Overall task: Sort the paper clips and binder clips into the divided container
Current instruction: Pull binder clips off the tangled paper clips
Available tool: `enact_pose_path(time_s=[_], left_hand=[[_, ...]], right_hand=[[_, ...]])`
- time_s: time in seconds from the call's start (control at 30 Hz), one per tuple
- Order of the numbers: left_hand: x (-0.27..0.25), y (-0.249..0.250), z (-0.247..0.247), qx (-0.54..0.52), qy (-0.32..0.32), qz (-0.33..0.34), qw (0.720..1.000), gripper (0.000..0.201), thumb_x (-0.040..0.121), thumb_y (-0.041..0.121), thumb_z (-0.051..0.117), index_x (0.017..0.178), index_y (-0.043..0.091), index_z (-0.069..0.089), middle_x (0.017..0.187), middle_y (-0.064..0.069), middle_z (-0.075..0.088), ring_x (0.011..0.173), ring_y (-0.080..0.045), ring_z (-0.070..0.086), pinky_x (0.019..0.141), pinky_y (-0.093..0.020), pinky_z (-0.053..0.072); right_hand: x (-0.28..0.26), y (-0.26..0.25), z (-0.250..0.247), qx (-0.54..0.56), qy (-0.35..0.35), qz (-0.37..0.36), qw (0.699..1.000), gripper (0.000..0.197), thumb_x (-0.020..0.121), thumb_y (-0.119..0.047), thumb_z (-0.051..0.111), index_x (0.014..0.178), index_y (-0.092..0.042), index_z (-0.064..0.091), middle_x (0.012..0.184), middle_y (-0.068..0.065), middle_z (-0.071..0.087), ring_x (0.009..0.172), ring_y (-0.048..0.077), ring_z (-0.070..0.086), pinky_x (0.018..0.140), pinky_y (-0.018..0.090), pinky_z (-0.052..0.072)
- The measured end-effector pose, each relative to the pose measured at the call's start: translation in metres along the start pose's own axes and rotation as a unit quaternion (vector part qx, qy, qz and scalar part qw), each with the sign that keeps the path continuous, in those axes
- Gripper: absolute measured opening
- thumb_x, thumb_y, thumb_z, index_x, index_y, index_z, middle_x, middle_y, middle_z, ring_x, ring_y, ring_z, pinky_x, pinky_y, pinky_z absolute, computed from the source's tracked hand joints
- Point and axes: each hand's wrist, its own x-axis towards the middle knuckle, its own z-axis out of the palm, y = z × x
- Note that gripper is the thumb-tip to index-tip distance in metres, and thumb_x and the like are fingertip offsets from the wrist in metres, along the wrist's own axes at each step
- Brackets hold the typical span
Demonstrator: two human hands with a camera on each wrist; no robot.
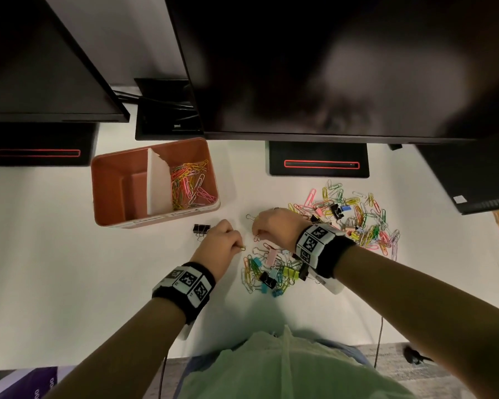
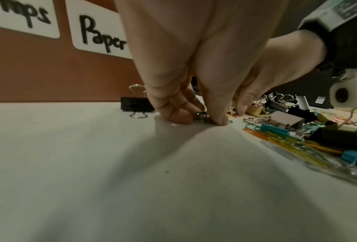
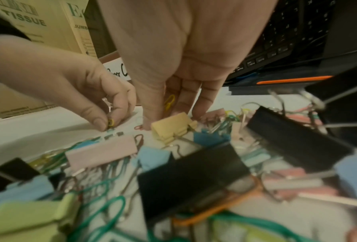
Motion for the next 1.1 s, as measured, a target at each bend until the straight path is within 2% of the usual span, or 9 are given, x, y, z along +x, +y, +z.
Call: enact_pose_path(time_s=[0.1, 0.23, 0.43, 0.53, 0.63, 0.7, 0.77, 1.0, 1.1], left_hand=[[0.002, 0.0, -0.001, 0.011, -0.014, 0.011, 1.0, 0.003, 0.083, 0.007, 0.061, 0.084, 0.005, 0.063, 0.09, -0.007, 0.053, 0.084, -0.019, 0.048, 0.077, -0.028, 0.042], [-0.003, -0.005, -0.003, 0.0, -0.028, 0.033, 0.999, 0.003, 0.083, 0.004, 0.059, 0.083, 0.007, 0.058, 0.077, 0.0, 0.051, 0.075, -0.017, 0.045, 0.067, -0.024, 0.033], [-0.025, -0.013, -0.004, -0.031, -0.065, 0.094, 0.993, 0.014, 0.083, 0.013, 0.062, 0.097, 0.017, 0.062, 0.081, 0.007, 0.055, 0.077, -0.006, 0.047, 0.07, -0.012, 0.035], [-0.035, -0.007, 0.004, -0.019, -0.084, 0.144, 0.986, 0.014, 0.086, 0.018, 0.059, 0.1, 0.017, 0.064, 0.09, 0.002, 0.061, 0.085, -0.008, 0.048, 0.076, -0.019, 0.038], [-0.038, -0.001, 0.016, 0.015, -0.091, 0.158, 0.983, 0.019, 0.085, 0.017, 0.059, 0.103, 0.014, 0.065, 0.095, -0.007, 0.063, 0.088, -0.021, 0.055, 0.079, -0.03, 0.045], [-0.036, 0.0, 0.02, 0.028, -0.083, 0.15, 0.985, 0.018, 0.083, 0.016, 0.061, 0.1, 0.012, 0.067, 0.093, -0.01, 0.063, 0.088, -0.028, 0.057, 0.078, -0.035, 0.048], [-0.032, 0.0, 0.019, 0.022, -0.068, 0.134, 0.988, 0.016, 0.085, 0.016, 0.06, 0.097, 0.011, 0.067, 0.093, -0.01, 0.063, 0.089, -0.028, 0.056, 0.081, -0.035, 0.047], [-0.02, -0.005, 0.005, -0.037, 0.009, 0.045, 0.998, 0.013, 0.084, 0.014, 0.063, 0.094, 0.005, 0.064, 0.092, 0.003, 0.046, 0.084, -0.008, 0.05, 0.084, -0.016, 0.041], [-0.019, -0.01, 0.001, -0.03, 0.012, 0.031, 0.999, 0.015, 0.082, 0.014, 0.065, 0.095, 0.007, 0.064, 0.096, 0.001, 0.05, 0.085, -0.01, 0.052, 0.084, -0.02, 0.044]], right_hand=[[0.001, 0.002, -0.001, -0.024, 0.023, -0.003, 0.999, 0.018, 0.09, -0.023, 0.056, 0.1, -0.013, 0.067, 0.105, 0.007, 0.062, 0.103, 0.027, 0.054, 0.088, 0.036, 0.045], [0.002, 0.002, -0.002, -0.036, 0.008, 0.003, 0.999, 0.018, 0.09, -0.023, 0.057, 0.1, -0.012, 0.066, 0.108, 0.007, 0.06, 0.104, 0.027, 0.053, 0.09, 0.038, 0.045], [-0.004, 0.003, -0.01, -0.009, -0.002, 0.023, 1.0, 0.02, 0.091, -0.023, 0.055, 0.106, -0.015, 0.064, 0.11, 0.005, 0.065, 0.104, 0.025, 0.057, 0.089, 0.033, 0.043], [-0.013, 0.001, -0.008, 0.013, -0.001, 0.026, 1.0, 0.02, 0.09, -0.025, 0.056, 0.106, -0.017, 0.065, 0.11, 0.003, 0.066, 0.101, 0.023, 0.059, 0.086, 0.031, 0.043], [-0.016, -0.005, -0.001, -0.019, -0.025, 0.036, 0.999, 0.021, 0.092, -0.027, 0.052, 0.108, -0.017, 0.063, 0.112, 0.002, 0.065, 0.102, 0.023, 0.059, 0.091, 0.034, 0.042], [-0.014, -0.007, 0.003, -0.047, -0.035, 0.054, 0.997, 0.02, 0.092, -0.027, 0.051, 0.107, -0.019, 0.062, 0.111, 0.002, 0.065, 0.102, 0.023, 0.059, 0.097, 0.038, 0.04], [-0.012, -0.007, 0.006, -0.062, -0.033, 0.068, 0.995, 0.018, 0.091, -0.027, 0.052, 0.104, -0.02, 0.061, 0.107, 0.0, 0.066, 0.1, 0.022, 0.059, 0.098, 0.039, 0.039], [-0.015, -0.006, 0.014, -0.064, -0.007, 0.078, 0.995, 0.014, 0.09, -0.021, 0.05, 0.095, -0.02, 0.063, 0.102, 0.0, 0.062, 0.096, 0.023, 0.057, 0.093, 0.039, 0.04], [-0.016, -0.007, 0.014, -0.062, -0.002, 0.076, 0.995, 0.016, 0.091, -0.019, 0.046, 0.096, -0.02, 0.061, 0.1, 0.0, 0.065, 0.096, 0.022, 0.058, 0.094, 0.038, 0.041]])
